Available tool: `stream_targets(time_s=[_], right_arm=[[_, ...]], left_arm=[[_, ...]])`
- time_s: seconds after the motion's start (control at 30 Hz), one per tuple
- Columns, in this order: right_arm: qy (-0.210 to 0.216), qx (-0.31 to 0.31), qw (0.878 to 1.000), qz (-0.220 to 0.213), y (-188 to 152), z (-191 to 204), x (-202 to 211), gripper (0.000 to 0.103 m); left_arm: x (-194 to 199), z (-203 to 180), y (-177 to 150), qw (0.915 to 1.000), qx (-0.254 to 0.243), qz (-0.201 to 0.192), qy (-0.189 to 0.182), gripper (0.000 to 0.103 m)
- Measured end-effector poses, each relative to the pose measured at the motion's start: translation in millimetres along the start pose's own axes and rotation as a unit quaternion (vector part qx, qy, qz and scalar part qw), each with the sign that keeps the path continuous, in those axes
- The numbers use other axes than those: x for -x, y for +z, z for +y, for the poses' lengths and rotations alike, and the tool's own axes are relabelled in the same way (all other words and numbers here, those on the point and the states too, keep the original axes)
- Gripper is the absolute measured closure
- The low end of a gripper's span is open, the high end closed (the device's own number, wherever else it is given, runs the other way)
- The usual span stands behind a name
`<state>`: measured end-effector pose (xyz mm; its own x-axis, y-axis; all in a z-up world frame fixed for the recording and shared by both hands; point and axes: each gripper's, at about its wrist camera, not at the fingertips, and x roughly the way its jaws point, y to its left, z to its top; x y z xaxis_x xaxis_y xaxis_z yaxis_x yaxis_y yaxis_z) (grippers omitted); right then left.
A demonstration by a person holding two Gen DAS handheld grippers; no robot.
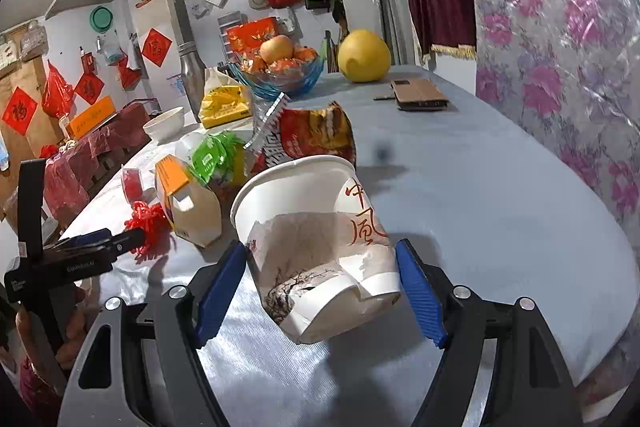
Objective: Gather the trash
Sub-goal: 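Grasp the white paper cup with the right tool while the left tool grasps the red mesh net, then carry the paper cup to the red wastebasket and open the right tool while the left tool carries the net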
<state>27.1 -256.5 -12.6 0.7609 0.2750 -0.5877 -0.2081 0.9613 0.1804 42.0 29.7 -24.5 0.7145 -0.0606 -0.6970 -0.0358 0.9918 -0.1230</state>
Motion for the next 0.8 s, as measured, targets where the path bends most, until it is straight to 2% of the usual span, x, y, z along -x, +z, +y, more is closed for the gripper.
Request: stream_targets(time_s=[0.13,0.2,0.3,0.33,0.37,0.4,0.47,0.53,0.63,0.67,0.8], right_arm=[[0.004,-0.008,1.000,0.009,-2,-2,-6,0.027],[0.007,-0.010,1.000,0.011,-3,-3,-7,0.027],[0.009,-0.009,1.000,0.015,-4,-1,-11,0.024],[0.009,-0.009,1.000,0.018,-5,-1,-13,0.021],[0.008,-0.009,1.000,0.020,-6,-1,-14,0.020],[0.008,-0.008,1.000,0.025,-7,0,-17,0.019],[0.010,-0.006,1.000,0.028,-8,1,-19,0.017],[0.009,-0.004,1.000,0.028,-9,2,-20,0.015],[0.010,-0.002,1.000,0.027,-10,3,-22,0.017],[0.012,0.001,1.000,0.027,-10,4,-22,0.026],[0.017,0.004,1.000,0.006,-6,8,-11,0.028]], left_arm=[[-6,2,4,0.9996,0.016,0.017,-0.015,0.007],[-9,-2,8,0.9997,0.014,0.020,-0.009,0.007],[-12,-8,12,0.9993,0.011,0.028,-0.020,0.007],[-12,-10,12,0.9992,0.011,0.029,-0.023,0.012],[-13,-12,12,0.9992,0.009,0.029,-0.028,0.023],[-13,-13,12,0.9992,0.005,0.028,-0.028,0.027],[-11,-15,11,0.9995,-0.003,0.020,-0.025,0.057],[-10,-13,9,0.9993,-0.004,0.017,-0.034,0.070],[-3,-4,7,0.9985,0.011,0.007,-0.054,0.071],[1,-2,7,0.9984,0.012,0.003,-0.054,0.071],[18,7,9,0.9987,0.015,-0.015,-0.046,0.071]])
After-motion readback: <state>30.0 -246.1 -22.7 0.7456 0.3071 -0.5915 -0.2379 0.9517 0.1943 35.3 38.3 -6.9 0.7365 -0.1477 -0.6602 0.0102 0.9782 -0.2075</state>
